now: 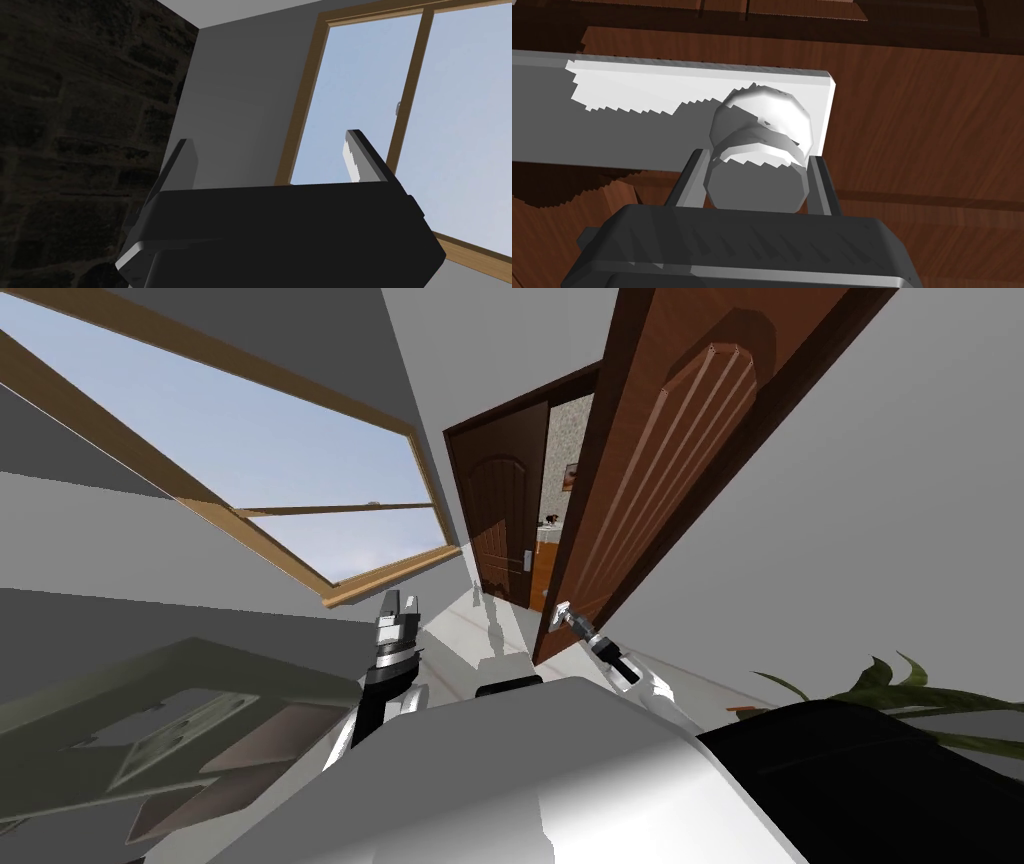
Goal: Pull the door open
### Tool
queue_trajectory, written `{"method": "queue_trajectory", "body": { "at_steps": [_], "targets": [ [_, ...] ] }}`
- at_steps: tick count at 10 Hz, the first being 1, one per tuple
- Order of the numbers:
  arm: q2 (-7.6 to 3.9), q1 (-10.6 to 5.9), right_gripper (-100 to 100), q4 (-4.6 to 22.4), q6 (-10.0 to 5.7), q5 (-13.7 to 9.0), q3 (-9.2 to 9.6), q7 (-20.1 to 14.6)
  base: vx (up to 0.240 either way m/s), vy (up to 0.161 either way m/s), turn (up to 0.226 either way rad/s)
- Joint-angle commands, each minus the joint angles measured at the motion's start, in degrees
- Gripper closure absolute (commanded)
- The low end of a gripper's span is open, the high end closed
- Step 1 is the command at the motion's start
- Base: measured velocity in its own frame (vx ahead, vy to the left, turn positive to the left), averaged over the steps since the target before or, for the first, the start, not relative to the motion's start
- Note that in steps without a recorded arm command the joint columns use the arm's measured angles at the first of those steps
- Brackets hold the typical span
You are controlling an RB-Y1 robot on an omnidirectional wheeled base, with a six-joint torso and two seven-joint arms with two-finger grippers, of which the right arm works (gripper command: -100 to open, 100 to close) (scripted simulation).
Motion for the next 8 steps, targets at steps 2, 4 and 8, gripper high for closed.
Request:
{"method": "queue_trajectory", "body": {
  "at_steps": [2,4,8],
  "targets": [
    [-0.84,0.20,100,0.95,-1.97,0.34,0.15,-0.70,-0.190,-0.105,0.135],
    [-1.49,0.11,100,1.70,-3.43,0.55,0.16,-1.25,-0.212,-0.114,0.134],
    [-2.10,-0.02,100,2.54,-4.59,0.78,0.21,-1.69,-0.149,-0.101,0.086]
  ]
}}
